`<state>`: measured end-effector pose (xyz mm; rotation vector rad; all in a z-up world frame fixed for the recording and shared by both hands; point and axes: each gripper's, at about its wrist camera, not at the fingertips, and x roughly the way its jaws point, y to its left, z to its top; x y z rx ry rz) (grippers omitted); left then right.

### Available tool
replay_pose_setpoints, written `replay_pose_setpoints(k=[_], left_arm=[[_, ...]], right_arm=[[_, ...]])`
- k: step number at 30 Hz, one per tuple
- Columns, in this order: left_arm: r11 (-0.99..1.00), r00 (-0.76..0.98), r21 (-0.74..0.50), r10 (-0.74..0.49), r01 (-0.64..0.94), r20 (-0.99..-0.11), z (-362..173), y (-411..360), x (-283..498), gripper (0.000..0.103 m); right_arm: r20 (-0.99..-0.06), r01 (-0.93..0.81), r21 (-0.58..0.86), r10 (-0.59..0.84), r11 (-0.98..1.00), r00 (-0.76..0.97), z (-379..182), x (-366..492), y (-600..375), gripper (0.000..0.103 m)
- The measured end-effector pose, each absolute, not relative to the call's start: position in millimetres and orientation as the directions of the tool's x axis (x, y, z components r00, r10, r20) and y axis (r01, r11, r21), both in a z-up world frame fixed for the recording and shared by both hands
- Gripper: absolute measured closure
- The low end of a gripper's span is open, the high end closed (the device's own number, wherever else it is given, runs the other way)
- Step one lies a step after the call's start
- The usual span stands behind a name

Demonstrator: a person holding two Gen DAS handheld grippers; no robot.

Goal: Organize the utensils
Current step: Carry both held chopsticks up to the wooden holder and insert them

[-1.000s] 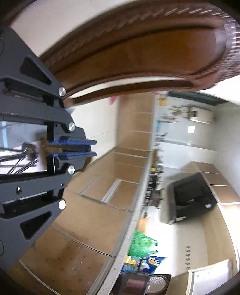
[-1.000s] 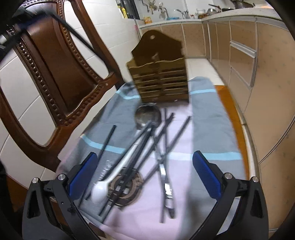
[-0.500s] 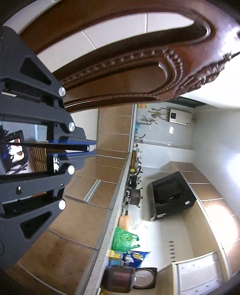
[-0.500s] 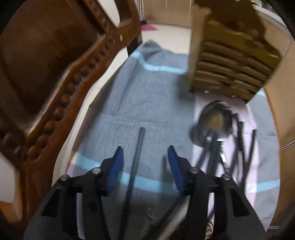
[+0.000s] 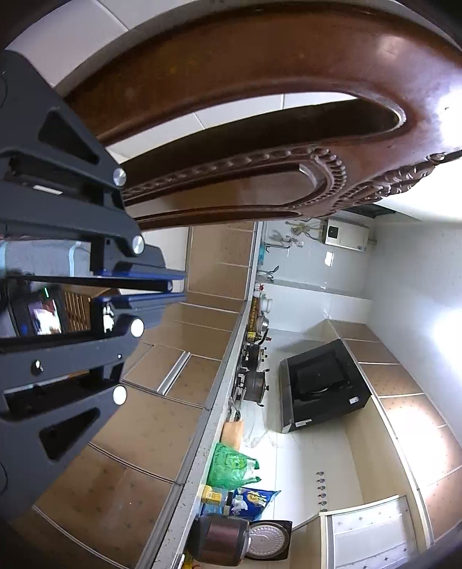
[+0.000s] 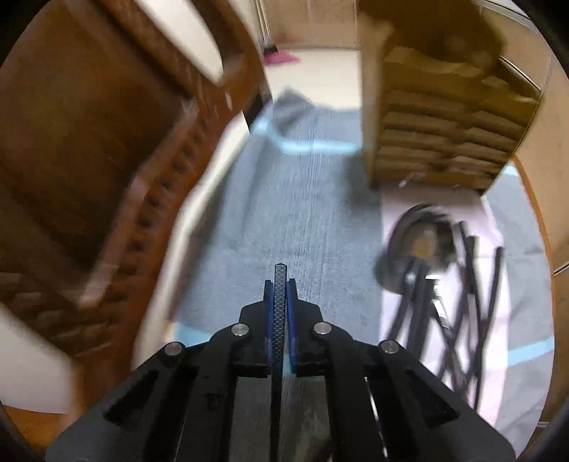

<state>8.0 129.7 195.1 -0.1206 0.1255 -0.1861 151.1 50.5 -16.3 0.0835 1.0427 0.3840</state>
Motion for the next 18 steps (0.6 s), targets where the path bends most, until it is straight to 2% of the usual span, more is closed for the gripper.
replay_pose_setpoints(k=[8,18], left_arm=[[0.973,0.960,-0.119,-0.219,0.200,-0.173,190,125,7,0.097],[0.971,0.931,-0.095,-0.236,0.218,-0.278,174,94,9,0.097]], right_arm=[[-0.659,-0.343,0.310,0.460,0.887,0.594,88,63,-45,0.096],[-0.541,-0.340,0.335,0.475,0.879,0.694,151,-4,-121,0.096]])
